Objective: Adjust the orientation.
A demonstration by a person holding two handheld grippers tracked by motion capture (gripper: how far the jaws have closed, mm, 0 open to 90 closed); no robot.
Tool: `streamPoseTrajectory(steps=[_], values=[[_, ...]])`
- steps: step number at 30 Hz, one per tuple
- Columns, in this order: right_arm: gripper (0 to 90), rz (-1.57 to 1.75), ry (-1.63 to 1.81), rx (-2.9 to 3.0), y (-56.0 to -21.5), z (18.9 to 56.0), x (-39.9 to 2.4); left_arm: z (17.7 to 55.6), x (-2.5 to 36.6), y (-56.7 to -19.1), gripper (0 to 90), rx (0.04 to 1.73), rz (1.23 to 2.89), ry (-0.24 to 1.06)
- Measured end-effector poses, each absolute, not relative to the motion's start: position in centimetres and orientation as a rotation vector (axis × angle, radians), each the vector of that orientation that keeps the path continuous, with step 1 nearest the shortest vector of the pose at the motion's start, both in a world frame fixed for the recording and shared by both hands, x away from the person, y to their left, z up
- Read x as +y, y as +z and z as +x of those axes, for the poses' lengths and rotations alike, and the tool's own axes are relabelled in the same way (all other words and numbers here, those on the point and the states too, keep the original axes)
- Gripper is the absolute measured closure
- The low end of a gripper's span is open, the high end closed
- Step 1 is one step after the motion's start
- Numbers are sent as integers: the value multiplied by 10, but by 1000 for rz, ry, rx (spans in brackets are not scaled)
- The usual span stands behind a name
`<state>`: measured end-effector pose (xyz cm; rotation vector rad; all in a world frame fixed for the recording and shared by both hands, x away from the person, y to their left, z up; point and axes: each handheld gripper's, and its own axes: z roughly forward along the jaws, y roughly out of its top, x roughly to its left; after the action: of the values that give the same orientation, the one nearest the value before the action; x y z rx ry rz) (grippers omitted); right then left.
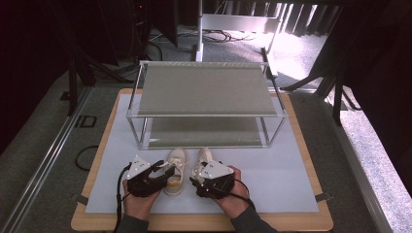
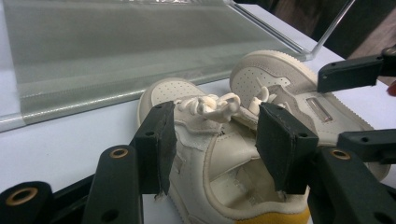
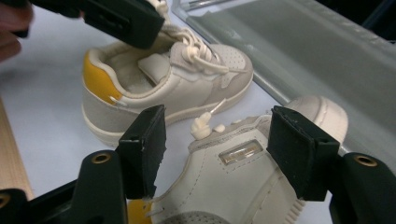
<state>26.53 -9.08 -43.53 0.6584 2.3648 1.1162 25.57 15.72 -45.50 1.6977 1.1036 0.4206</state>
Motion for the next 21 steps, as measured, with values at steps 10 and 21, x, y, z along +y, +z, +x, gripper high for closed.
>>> streamPoseTrajectory(steps=[10,21], values=[[366,635,1096,2348,-440,265,-93,256,155,-456,470,1101,1704,413],[390,639,1070,2325,-438,266,-104,256,154,-457,470,1103,1707,406]])
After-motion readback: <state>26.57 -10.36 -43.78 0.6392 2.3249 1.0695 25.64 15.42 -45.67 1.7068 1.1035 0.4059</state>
